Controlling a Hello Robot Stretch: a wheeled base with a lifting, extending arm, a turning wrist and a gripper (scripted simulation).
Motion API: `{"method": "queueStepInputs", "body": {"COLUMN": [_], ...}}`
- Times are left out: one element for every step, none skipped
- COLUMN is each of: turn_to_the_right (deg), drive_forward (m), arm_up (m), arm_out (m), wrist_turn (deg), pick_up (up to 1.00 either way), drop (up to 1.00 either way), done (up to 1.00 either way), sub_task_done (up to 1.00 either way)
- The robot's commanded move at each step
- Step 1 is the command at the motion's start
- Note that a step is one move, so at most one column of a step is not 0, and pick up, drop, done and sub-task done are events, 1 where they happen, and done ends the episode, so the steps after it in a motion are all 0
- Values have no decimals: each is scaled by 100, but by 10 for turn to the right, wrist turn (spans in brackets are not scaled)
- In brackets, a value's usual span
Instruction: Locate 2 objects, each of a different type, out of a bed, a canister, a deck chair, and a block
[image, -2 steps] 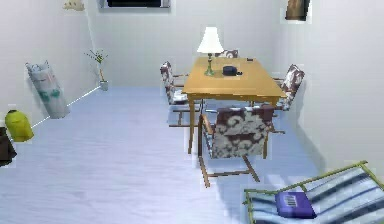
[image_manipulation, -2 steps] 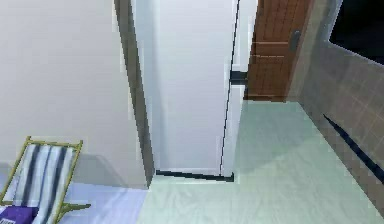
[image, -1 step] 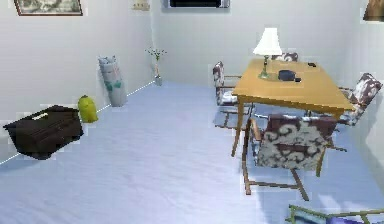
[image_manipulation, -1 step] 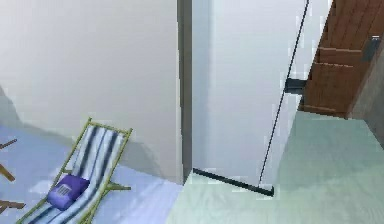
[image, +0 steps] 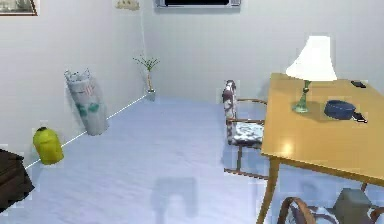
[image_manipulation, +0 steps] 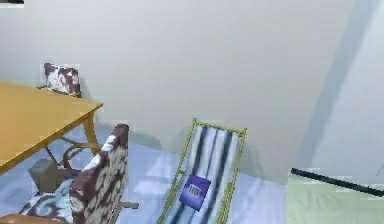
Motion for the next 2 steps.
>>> {"method": "queueStepInputs", "body": {"turn_to_the_right": [450,0], "drive_forward": [0,0], "arm_up": [0,0], "arm_out": [0,0], "wrist_turn": [0,0], "pick_up": [0,0], "drop": [0,0], "done": [0,100], "sub_task_done": [0,0]}}
